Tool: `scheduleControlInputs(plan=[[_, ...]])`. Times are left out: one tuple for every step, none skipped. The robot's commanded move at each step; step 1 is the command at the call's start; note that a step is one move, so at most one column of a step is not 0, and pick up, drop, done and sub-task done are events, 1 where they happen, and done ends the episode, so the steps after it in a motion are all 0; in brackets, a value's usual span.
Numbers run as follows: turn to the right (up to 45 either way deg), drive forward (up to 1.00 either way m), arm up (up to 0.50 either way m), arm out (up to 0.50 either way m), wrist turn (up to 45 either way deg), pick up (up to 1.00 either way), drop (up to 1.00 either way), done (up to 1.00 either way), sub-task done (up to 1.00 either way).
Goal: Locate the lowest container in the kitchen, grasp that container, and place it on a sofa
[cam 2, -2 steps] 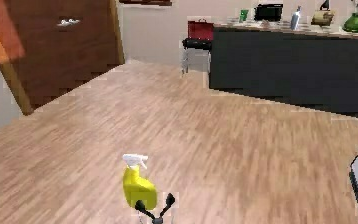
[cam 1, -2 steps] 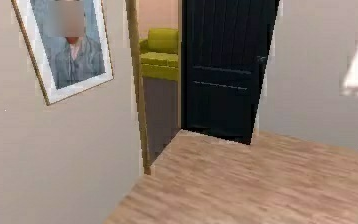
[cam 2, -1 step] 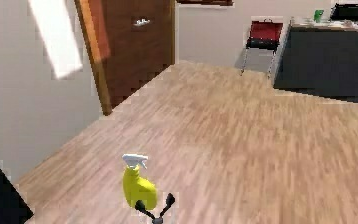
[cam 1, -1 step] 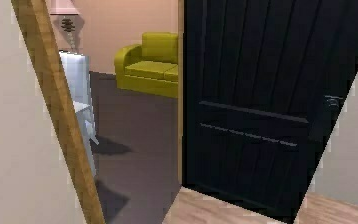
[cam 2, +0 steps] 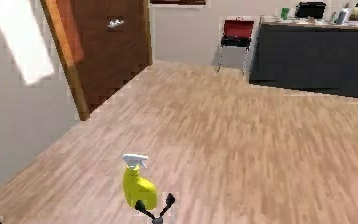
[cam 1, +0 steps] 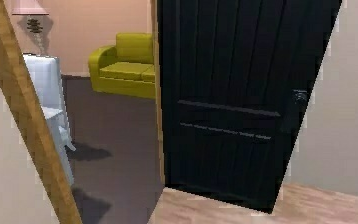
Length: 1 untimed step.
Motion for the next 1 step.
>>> scheduleControlInputs(plan=[[0.0,0.60,0.00,0.00,0.0,0.00,0.00,0.00,0.00]])
